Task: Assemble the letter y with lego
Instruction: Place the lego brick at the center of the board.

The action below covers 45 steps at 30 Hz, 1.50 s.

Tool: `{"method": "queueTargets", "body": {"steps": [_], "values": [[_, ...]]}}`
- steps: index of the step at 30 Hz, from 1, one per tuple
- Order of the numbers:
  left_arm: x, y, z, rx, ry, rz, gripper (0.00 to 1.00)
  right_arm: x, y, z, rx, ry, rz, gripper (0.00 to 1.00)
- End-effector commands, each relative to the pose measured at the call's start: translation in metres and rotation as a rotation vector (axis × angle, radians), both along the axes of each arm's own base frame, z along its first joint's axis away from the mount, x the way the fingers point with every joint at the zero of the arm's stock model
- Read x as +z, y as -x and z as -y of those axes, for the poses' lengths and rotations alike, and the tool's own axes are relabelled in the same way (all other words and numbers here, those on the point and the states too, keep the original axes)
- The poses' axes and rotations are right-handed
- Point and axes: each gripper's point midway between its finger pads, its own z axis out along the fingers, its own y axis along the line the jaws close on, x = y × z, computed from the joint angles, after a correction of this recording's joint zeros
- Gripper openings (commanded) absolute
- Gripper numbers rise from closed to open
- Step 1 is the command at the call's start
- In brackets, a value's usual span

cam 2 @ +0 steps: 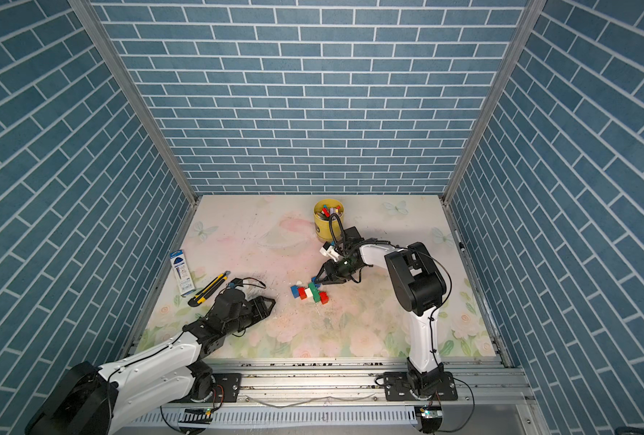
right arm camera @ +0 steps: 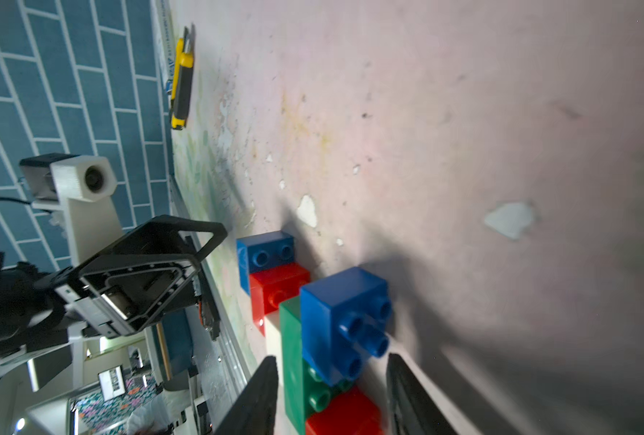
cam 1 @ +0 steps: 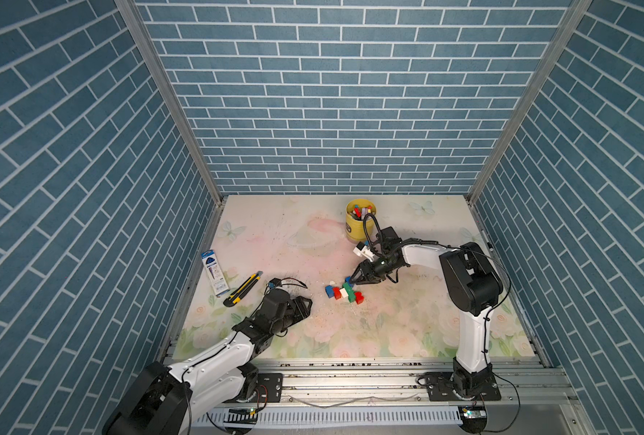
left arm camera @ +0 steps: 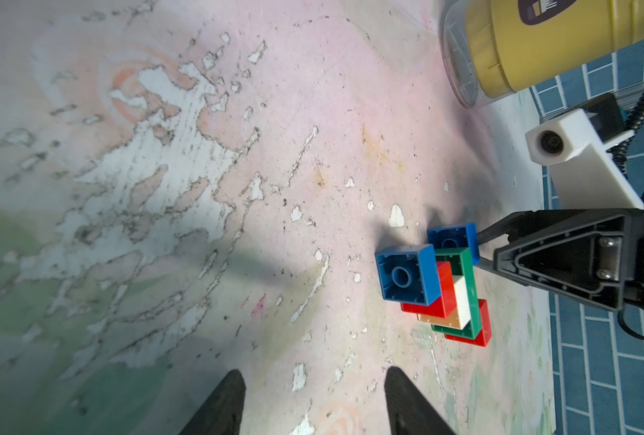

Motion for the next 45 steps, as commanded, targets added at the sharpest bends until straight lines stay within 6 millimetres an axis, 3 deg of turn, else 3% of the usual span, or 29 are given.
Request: {"method": "queueTargets", "body": {"steps": [1,8,12,16,19,23,30,37,41,45], "values": [[-0.006,0.003,-0.006,0.008,-0.025,-0.013,0.62,0.007,-0.006,0.021,-0.074,0.088,0.044,0.48],[-0.004,0.001,-0.004,-0.003,-0.026,-0.011,0.62,0.008,0.020,0.058,-0.169,0.232,0.088,0.44],[-0.002,0.000,0.000,-0.018,-0.026,-0.011,0.62,-0.006,0.058,0.069,-0.143,0.310,0.063,0.30],[-0.001,-0.002,0.004,-0.035,-0.028,-0.015,0.62,-0.016,0.089,0.056,-0.092,0.297,0.040,0.25],[-0.001,-0.003,0.006,-0.038,-0.026,-0.016,0.62,-0.017,0.099,0.040,-0.066,0.267,0.049,0.25],[-0.002,-0.004,0.005,-0.033,-0.028,-0.017,0.62,-0.020,0.083,0.037,-0.122,0.283,0.101,0.24],[-0.004,0.000,0.003,-0.031,-0.033,-0.022,0.62,-0.020,0.037,0.040,-0.234,0.328,0.190,0.23],[-0.006,0.002,0.001,-0.024,-0.035,-0.027,0.62,-0.022,0.010,0.023,-0.243,0.298,0.201,0.23],[-0.007,0.004,-0.002,-0.018,-0.040,-0.031,0.62,-0.025,0.001,0.022,-0.263,0.315,0.203,0.25],[-0.007,0.005,-0.004,-0.017,-0.047,-0.029,0.62,-0.024,0.011,0.036,-0.266,0.348,0.209,0.25]]}}
